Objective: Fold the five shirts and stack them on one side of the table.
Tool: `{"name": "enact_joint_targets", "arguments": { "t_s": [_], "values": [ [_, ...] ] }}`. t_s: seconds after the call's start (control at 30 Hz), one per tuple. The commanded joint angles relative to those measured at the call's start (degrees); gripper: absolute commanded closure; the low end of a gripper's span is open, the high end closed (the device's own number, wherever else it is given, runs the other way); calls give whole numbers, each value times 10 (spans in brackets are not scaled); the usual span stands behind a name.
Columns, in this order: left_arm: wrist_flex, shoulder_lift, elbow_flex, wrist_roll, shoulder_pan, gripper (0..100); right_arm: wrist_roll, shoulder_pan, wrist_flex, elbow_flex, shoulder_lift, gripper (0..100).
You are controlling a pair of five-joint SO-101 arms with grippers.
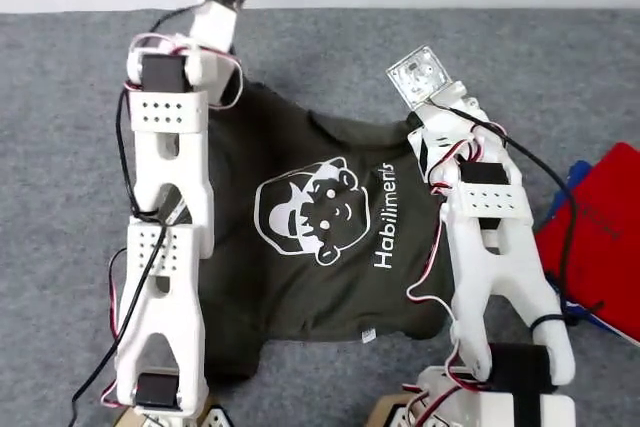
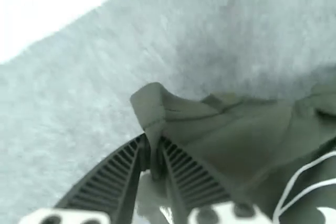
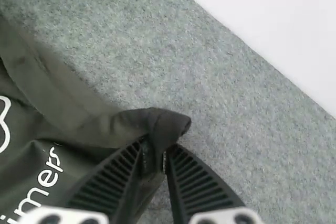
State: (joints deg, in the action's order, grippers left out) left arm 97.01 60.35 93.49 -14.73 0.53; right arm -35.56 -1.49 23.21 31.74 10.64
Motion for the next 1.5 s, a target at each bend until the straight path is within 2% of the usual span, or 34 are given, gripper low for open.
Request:
{"name": "enact_joint_targets", "arguments": {
  "t_s": [0.0, 0.33, 0.5, 0.63, 1.03, 1.47],
  "values": [
    [4, -82, 27, -4, 7, 997, -3, 16, -5, -44, 30, 990],
    [37, -158, 26, -8, 42, 997, -6, 20, 29, -60, 148, 990],
    [35, -160, 26, -40, 63, 997, -6, 29, 27, -61, 176, 990],
    [33, -192, 27, -40, 65, 997, -6, 33, -12, -74, 190, 990],
    [-10, -313, 27, -42, 62, 996, -6, 34, -16, -142, 253, 990],
    [-27, -391, 27, -42, 53, 996, -6, 34, -10, -138, 332, 990]
  ]
}}
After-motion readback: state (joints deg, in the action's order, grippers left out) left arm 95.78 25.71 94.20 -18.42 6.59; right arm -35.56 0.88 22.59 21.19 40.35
